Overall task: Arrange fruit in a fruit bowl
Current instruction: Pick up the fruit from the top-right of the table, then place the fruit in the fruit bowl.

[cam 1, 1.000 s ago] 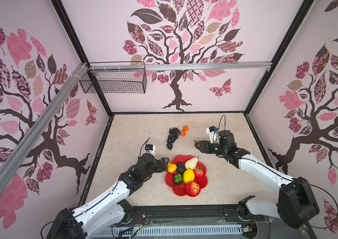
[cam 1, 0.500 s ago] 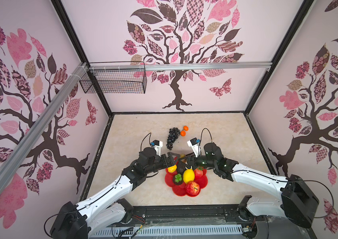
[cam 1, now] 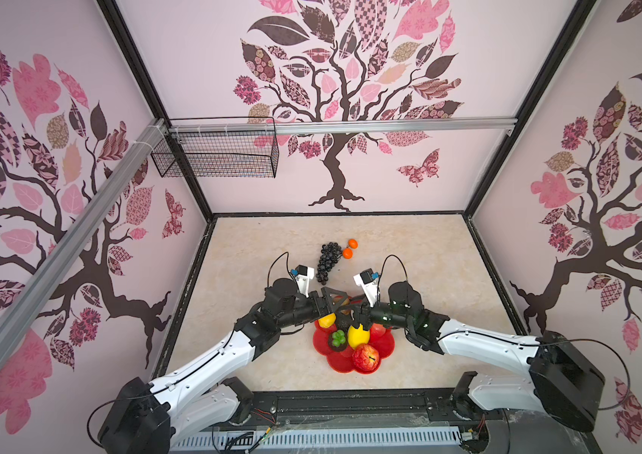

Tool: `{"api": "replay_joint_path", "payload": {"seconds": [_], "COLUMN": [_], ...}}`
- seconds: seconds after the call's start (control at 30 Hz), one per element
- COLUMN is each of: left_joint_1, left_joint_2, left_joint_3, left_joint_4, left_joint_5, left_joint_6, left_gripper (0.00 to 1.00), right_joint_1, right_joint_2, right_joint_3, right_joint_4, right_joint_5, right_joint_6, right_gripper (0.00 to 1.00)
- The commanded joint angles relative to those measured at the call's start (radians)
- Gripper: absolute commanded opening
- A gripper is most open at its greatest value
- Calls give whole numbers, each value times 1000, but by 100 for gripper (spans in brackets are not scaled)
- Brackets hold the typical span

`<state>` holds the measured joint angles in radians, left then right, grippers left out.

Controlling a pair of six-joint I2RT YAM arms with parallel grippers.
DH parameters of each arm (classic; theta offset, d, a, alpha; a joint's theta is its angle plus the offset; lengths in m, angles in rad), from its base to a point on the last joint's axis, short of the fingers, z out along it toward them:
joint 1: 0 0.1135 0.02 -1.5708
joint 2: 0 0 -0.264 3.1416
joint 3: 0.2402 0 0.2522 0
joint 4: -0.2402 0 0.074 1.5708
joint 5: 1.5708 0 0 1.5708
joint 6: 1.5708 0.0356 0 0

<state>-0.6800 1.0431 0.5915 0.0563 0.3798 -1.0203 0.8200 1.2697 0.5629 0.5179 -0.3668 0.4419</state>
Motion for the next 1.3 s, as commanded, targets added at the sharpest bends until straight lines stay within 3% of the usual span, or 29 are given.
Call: {"api": "replay_joint_path", "payload": {"seconds": [0.0, 0.43, 0.8, 1.03, 1.1, 1.27], "left_joint_1": [-4, -9, -9, -10, -10, -9], "left_joint_2": [3, 30, 59, 58, 44, -5], "left_joint_3": [33, 33, 47, 64, 81, 107], "left_joint_4": [-30, 13, 3, -56, -112, -268], "left_joint_5": [7, 52, 60, 26, -6, -122], "left_joint_6": [16, 2, 15, 64, 101, 235], "left_gripper": [87, 72, 51, 48, 48, 48], "right_joint_1": [22, 73, 77, 77, 77, 75], "right_joint_2": [-1, 49, 67, 48, 17, -120], "right_joint_3": [0, 9, 15, 12, 12, 4], "right_joint_4": [88, 156, 139, 109, 56, -175], "right_joint_5": [39, 100, 142, 115, 111, 209], "right_joint_6": [-7, -23, -26, -29, -53, -153], "right_gripper": [54, 54, 60, 78, 88, 98]}}
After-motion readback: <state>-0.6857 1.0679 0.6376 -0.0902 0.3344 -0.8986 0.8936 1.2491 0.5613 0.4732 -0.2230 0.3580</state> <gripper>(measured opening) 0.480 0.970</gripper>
